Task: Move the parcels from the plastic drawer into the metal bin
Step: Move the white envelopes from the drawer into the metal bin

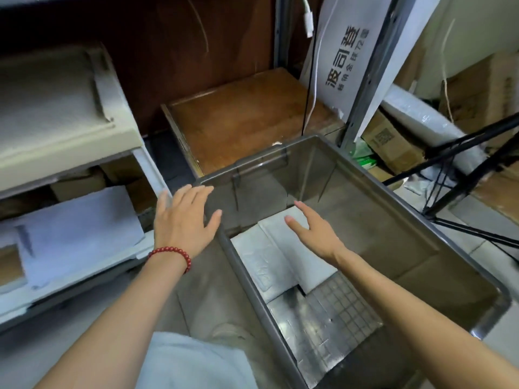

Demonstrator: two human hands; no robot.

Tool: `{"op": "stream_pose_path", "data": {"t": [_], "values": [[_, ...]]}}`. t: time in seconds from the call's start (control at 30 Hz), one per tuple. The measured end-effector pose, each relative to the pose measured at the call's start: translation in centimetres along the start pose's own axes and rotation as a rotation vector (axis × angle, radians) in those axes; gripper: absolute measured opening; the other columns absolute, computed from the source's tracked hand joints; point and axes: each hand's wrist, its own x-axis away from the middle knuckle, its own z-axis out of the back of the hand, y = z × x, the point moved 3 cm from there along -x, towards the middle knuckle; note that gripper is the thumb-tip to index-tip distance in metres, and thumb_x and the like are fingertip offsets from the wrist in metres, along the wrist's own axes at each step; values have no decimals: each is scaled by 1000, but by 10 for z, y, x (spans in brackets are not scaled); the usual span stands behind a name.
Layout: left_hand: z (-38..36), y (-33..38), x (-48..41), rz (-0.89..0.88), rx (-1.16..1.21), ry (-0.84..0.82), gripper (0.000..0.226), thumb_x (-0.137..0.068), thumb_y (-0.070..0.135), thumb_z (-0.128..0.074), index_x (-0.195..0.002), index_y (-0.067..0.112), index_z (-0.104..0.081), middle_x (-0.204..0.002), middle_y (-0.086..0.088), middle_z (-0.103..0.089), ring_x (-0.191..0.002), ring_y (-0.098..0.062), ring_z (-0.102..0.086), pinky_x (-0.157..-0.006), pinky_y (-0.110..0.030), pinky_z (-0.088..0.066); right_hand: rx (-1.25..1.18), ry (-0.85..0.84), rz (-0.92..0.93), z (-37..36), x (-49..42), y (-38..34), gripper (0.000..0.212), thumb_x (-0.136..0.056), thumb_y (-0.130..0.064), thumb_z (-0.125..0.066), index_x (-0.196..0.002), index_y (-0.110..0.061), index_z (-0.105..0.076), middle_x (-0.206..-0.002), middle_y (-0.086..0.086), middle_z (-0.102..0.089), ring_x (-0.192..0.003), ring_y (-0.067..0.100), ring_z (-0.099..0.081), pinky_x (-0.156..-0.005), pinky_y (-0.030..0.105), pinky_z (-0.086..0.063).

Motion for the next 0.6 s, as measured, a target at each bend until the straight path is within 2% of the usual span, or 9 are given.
{"op": "stream_pose_path", "data": {"t": [0.1,0.3,0.47,0.6], "values": [[28,-34,22,53,-48,-4,53,-94,48,-44,-143,26,-39,-146,4,-43,-140,-16,-30,-116,-43,-16,19,-28,162,-4,6,-58,64,-97,-47,-46,-153,-23,-24,-159,-6,-21,-147,13,-17,-116,31,-17],[58,-119,87,239,-75,-91,65,-93,52,-44,-150,28,-23,-156,3,-27,-146,-18,-18,-113,-44,-23,291,-57,468,-47,20,-150,64,-97,-53,-44,-152,-25,-26,-160,-6,-21,-149,15,-11,-120,38,-12],[82,-188,136,443,-74,-73,67,-91,52,-47,-149,25,-27,-152,2,-33,-141,-20,-27,-106,-41,-33,329,-200,573,-113,37,-203,65,-97,-49,-46,-152,-21,-26,-159,-3,-24,-147,15,-16,-118,31,-17],[87,-224,164,548,-82,-40,66,-89,52,-50,-146,24,-32,-147,0,-39,-135,-23,-35,-102,-42,-35,462,-238,600,-161,40,-233,65,-97,-50,-45,-152,-21,-25,-158,-1,-26,-144,19,-24,-115,35,-27]]}}
